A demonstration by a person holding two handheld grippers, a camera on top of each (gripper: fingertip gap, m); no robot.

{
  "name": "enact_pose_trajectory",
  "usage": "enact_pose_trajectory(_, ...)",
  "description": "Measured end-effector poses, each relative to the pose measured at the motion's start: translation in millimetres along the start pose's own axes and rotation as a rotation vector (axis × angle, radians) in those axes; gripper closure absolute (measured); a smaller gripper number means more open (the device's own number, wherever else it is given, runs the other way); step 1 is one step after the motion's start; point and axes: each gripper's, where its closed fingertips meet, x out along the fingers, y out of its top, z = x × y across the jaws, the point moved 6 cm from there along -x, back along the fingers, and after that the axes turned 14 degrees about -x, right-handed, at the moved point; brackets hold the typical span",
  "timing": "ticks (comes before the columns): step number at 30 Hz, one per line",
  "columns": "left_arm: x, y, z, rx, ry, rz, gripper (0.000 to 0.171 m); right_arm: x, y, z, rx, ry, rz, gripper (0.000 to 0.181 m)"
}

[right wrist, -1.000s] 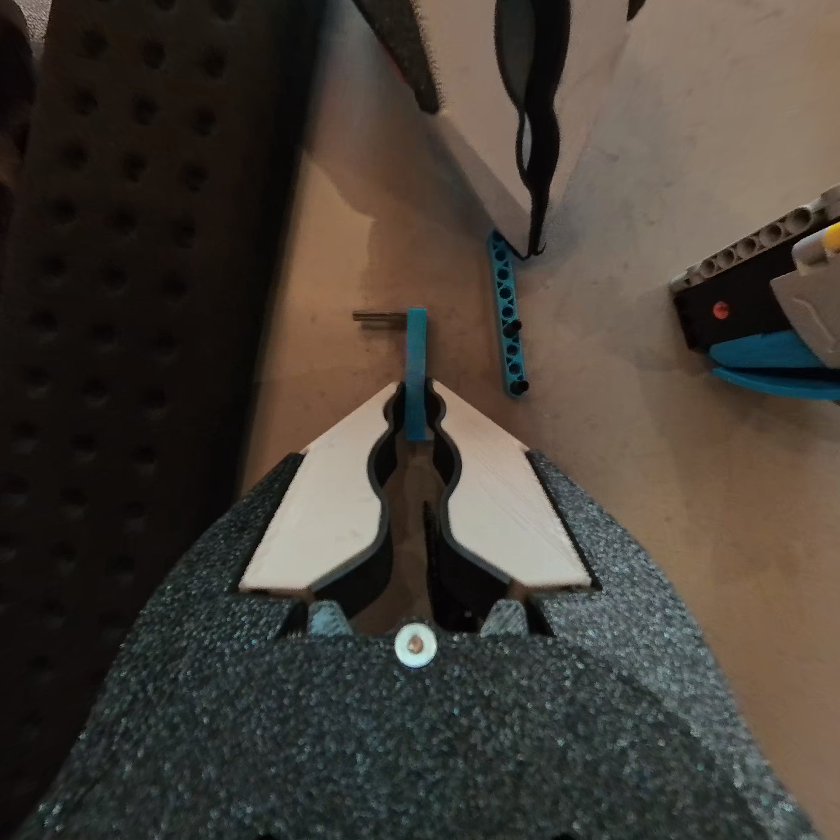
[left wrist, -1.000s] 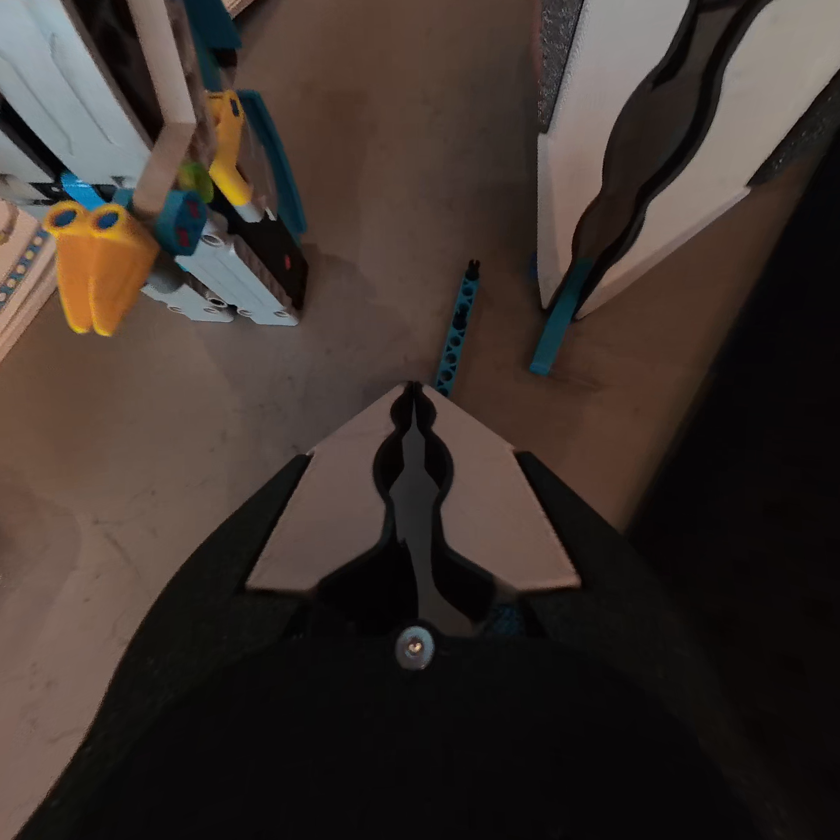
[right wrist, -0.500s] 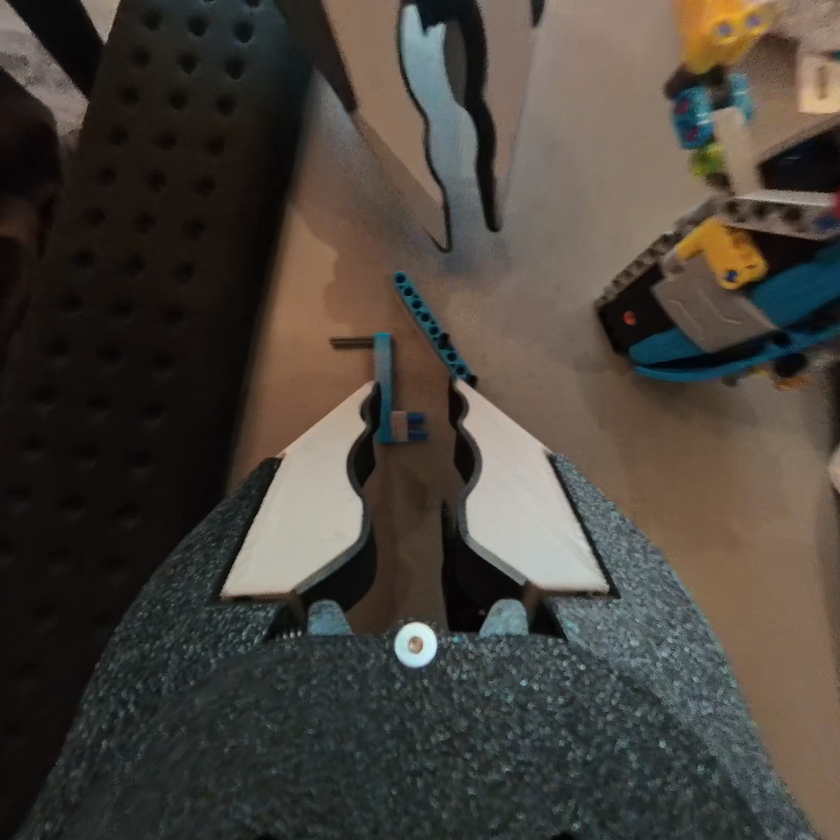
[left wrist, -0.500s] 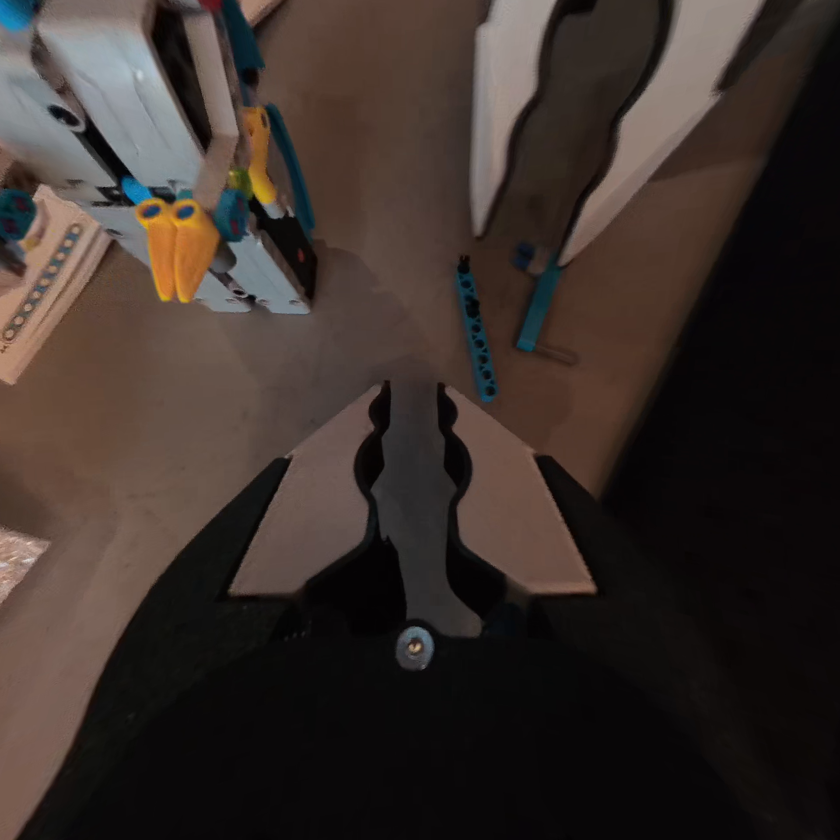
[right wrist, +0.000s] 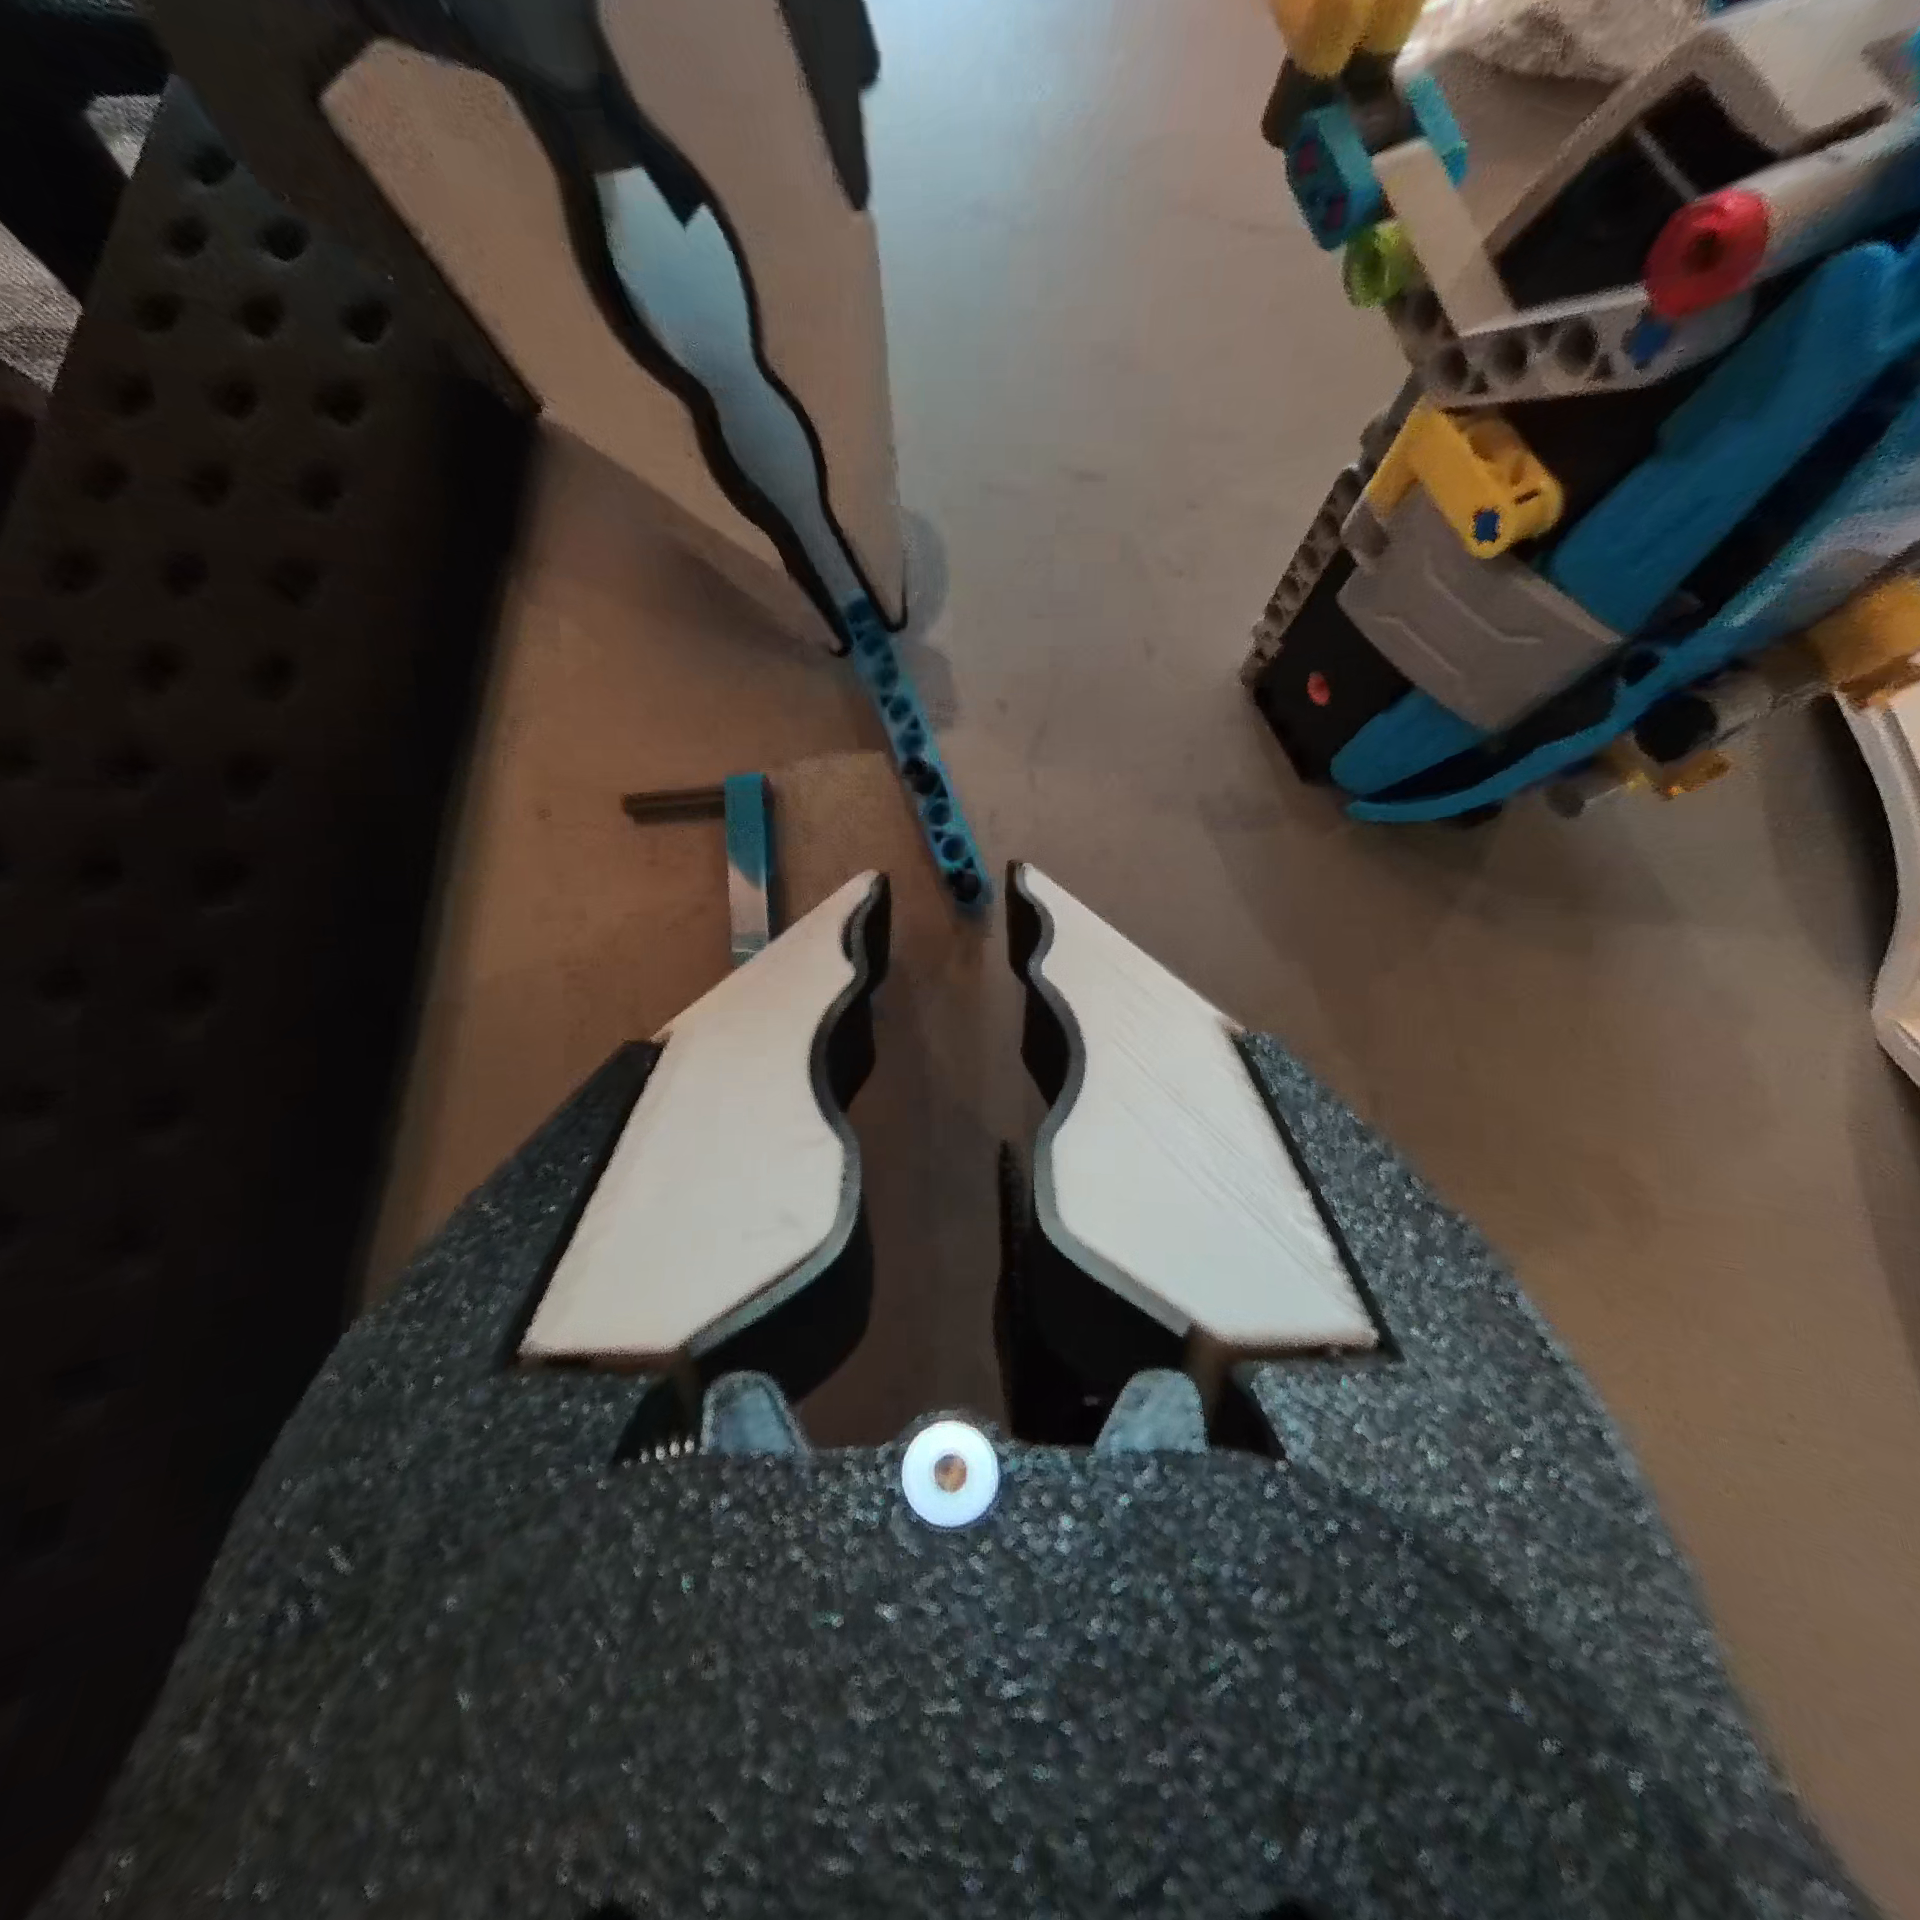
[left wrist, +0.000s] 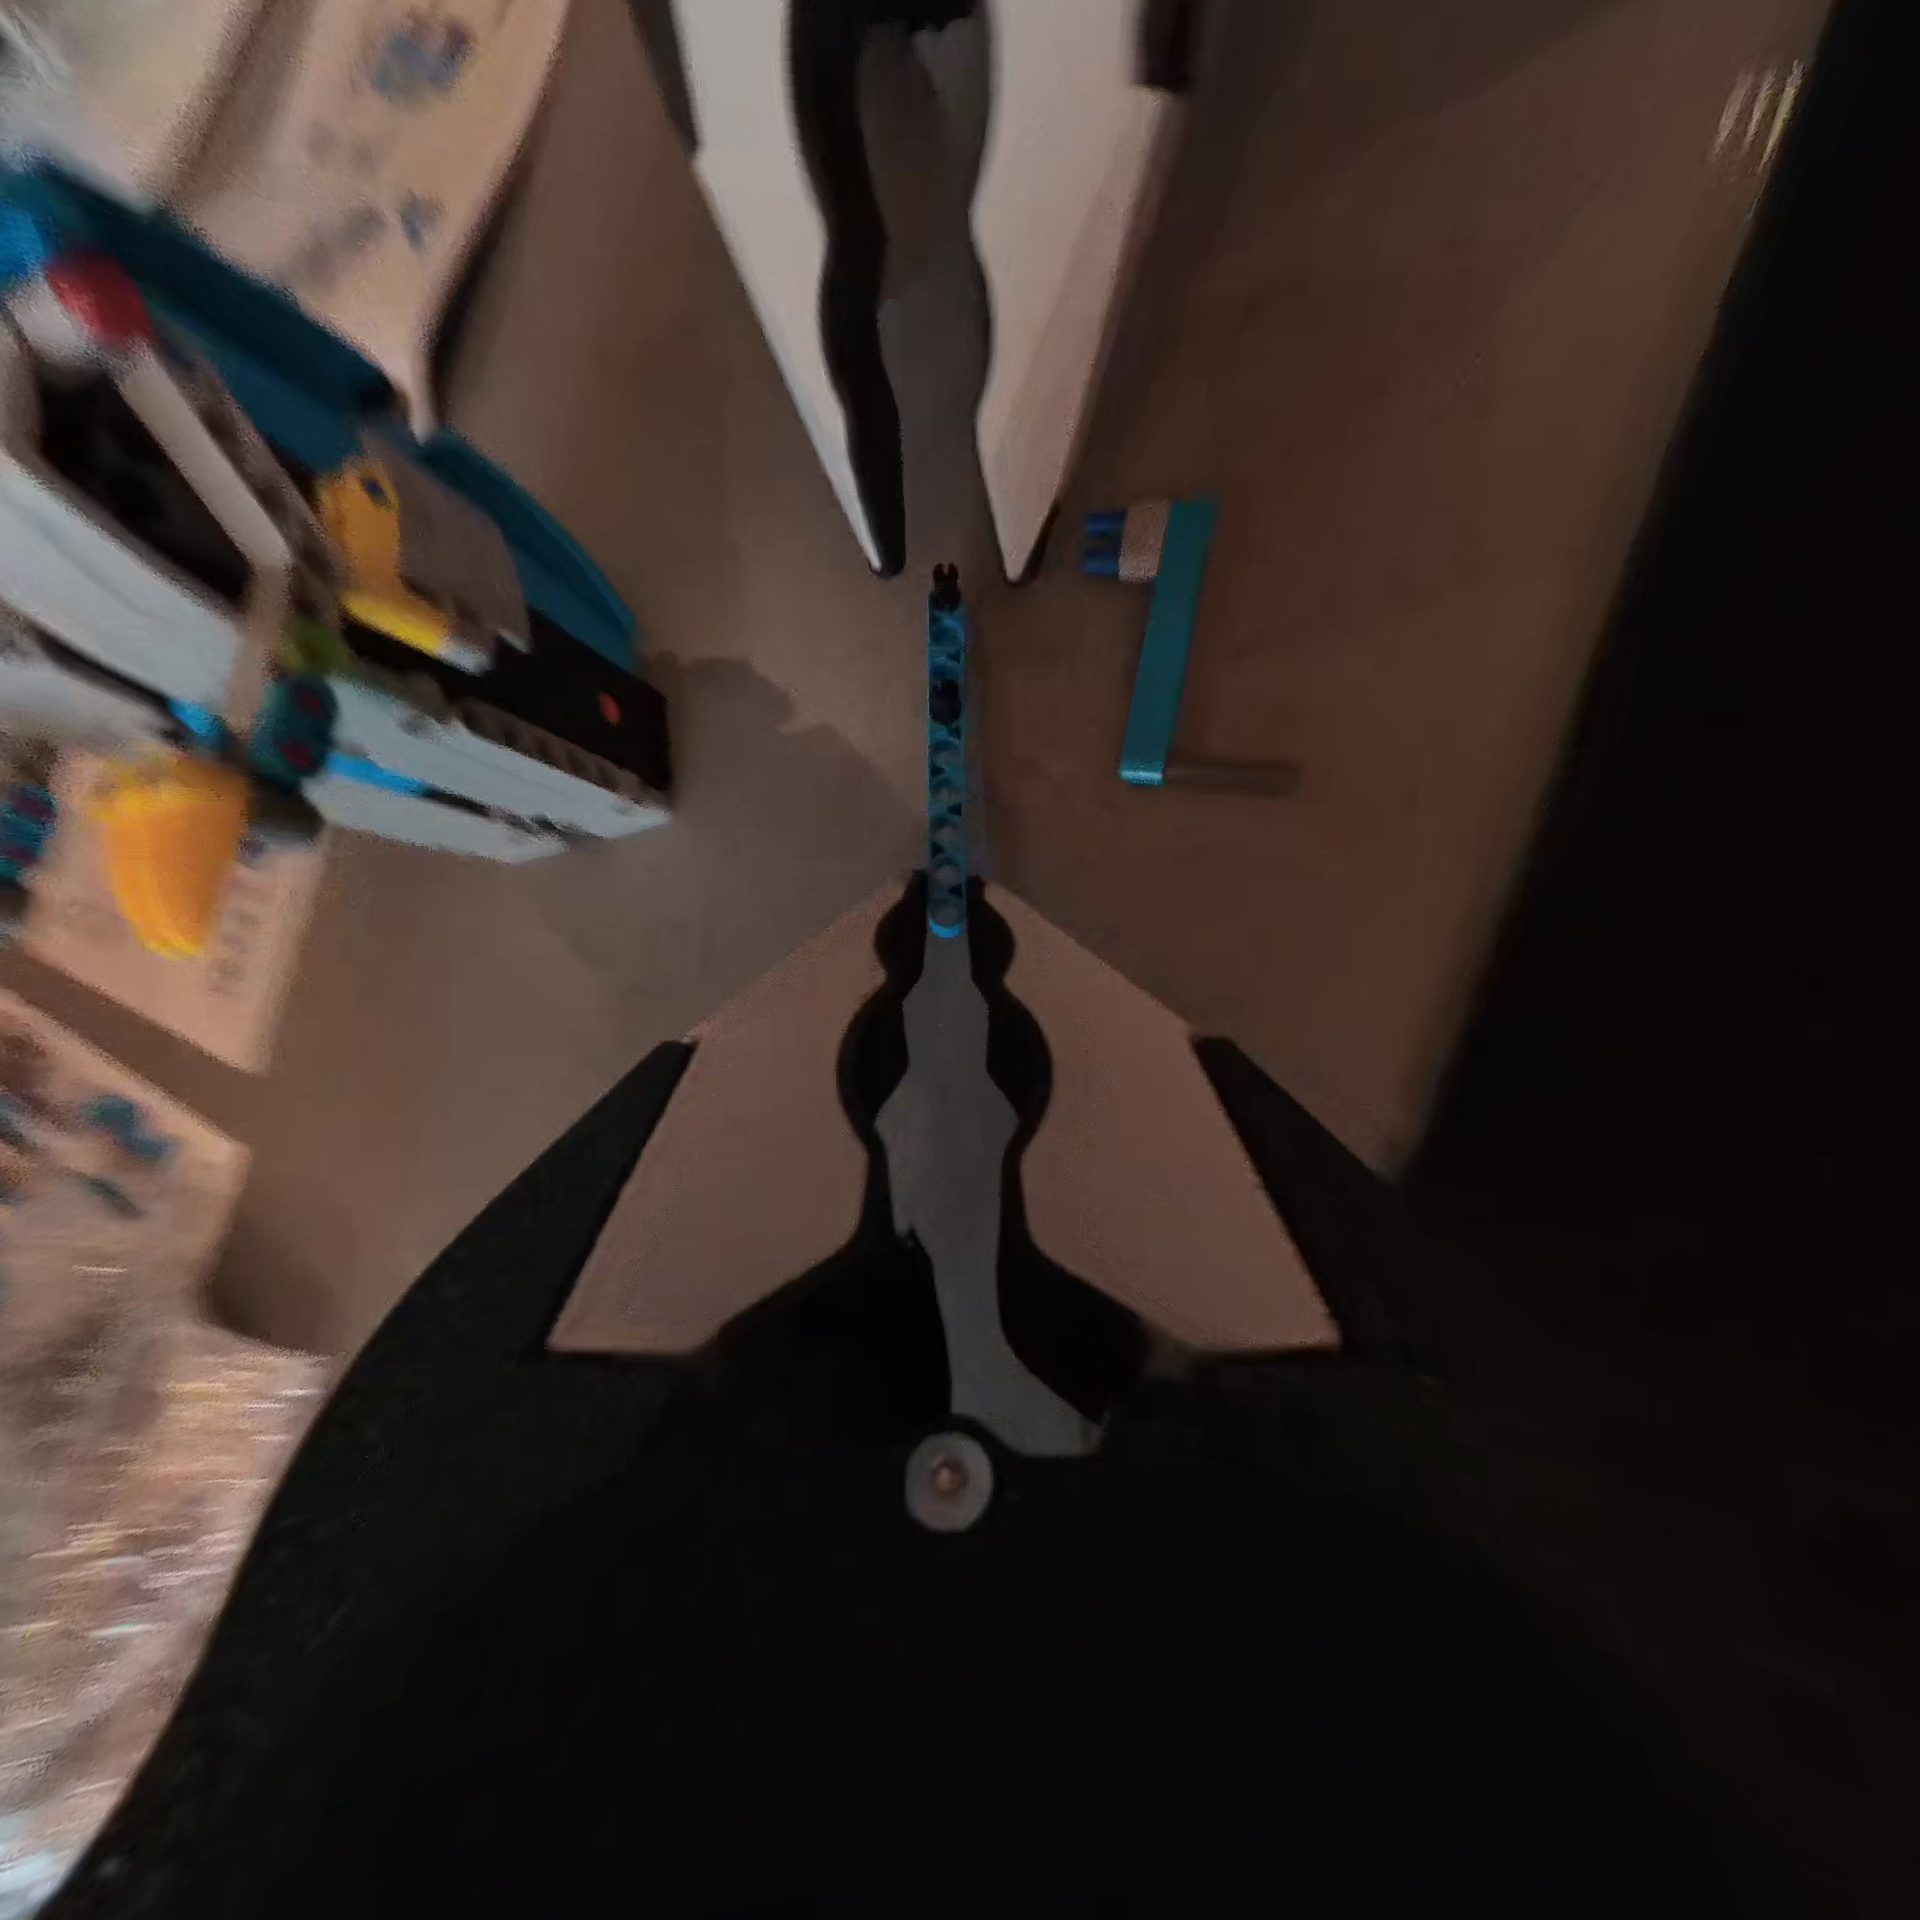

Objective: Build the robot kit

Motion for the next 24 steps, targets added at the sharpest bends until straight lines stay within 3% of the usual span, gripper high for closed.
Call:
enact_pose_trajectory(5,-2.4,2.3,6.7,0.445,0.245,0.074,0.165,-3.5,-1.6,4.1,0.123,0.085,0.074,0.150)
enact_pose_trajectory(9,0.3,-1.6,5.9,0.597,0.340,0.063,0.165,2.7,-4.1,4.1,0.197,0.167,0.094,0.165)
enact_pose_trajectory(12,0.8,-2.5,5.5,0.644,0.364,0.076,0.165,6.2,-4.8,5.5,0.173,0.130,0.068,0.168)
enact_pose_trajectory(16,2.0,-5.9,6.6,0.695,0.376,0.082,0.165,7.7,-4.7,8.2,0.176,0.104,0.063,0.151)
enact_pose_trajectory(19,2.5,-7.6,8.6,0.692,0.365,0.090,0.165,13.9,-5.8,4.4,0.168,0.138,0.043,0.161)
enact_pose_trajectory(22,3.3,-11.2,8.4,0.560,0.328,0.065,0.164,16.4,-0.9,-0.3,0.104,0.122,0.013,0.165)
enact_pose_trajectory(24,-1.9,-12.4,10.5,0.399,0.219,0.071,0.152,16.0,1.0,-4.7,0.072,0.115,-0.024,0.165)
